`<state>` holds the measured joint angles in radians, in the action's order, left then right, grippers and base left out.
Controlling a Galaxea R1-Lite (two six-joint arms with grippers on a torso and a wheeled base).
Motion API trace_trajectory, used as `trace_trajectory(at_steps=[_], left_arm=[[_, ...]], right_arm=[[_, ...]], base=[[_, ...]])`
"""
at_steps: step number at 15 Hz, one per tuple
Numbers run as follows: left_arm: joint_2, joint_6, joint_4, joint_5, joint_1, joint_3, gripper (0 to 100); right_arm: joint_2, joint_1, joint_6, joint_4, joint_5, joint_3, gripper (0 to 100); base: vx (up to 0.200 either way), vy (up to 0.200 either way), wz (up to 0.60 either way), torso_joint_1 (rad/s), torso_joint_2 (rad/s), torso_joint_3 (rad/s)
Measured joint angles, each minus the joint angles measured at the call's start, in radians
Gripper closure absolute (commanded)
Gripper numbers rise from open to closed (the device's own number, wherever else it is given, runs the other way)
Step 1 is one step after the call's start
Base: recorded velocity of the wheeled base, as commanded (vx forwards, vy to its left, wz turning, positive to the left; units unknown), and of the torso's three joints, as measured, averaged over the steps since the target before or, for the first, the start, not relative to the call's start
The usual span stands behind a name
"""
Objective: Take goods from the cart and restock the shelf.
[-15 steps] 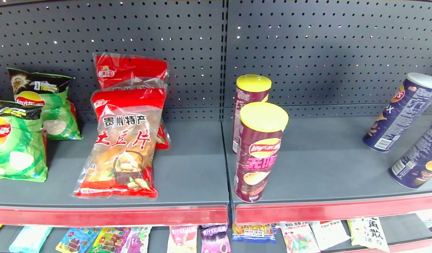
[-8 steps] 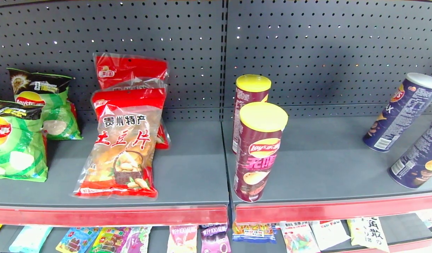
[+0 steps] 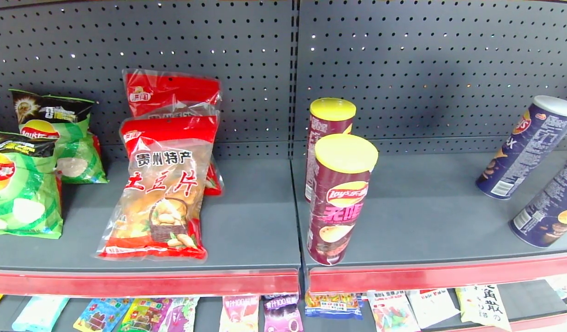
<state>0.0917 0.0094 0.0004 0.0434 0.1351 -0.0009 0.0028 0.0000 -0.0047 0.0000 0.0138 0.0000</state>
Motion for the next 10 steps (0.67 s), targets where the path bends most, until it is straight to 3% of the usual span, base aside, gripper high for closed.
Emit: trace_trajectory(at_steps=[3, 7, 10], left_arm=[[0.000, 0.041, 0.000, -0.034, 0.017, 0.000, 0], [0.019, 0.011, 0.005, -0.032, 0.018, -0.002, 0], [0.053, -0.005, 0.004, -0.030, -0.083, -0.002, 0]], right_arm=[[-0.001, 0.000, 0.002, 0.000, 0.000, 0.000, 0], [-0.002, 0.000, 0.002, 0.000, 0.000, 0.000, 0], [-0.002, 0.000, 0.003, 0.000, 0.000, 0.000, 0]], base=[[0.000, 0.000, 0.00, 0.000, 0.00, 0.000], [0.000, 0.000, 0.00, 0.000, 0.00, 0.000], [0.000, 0.000, 0.00, 0.000, 0.00, 0.000]])
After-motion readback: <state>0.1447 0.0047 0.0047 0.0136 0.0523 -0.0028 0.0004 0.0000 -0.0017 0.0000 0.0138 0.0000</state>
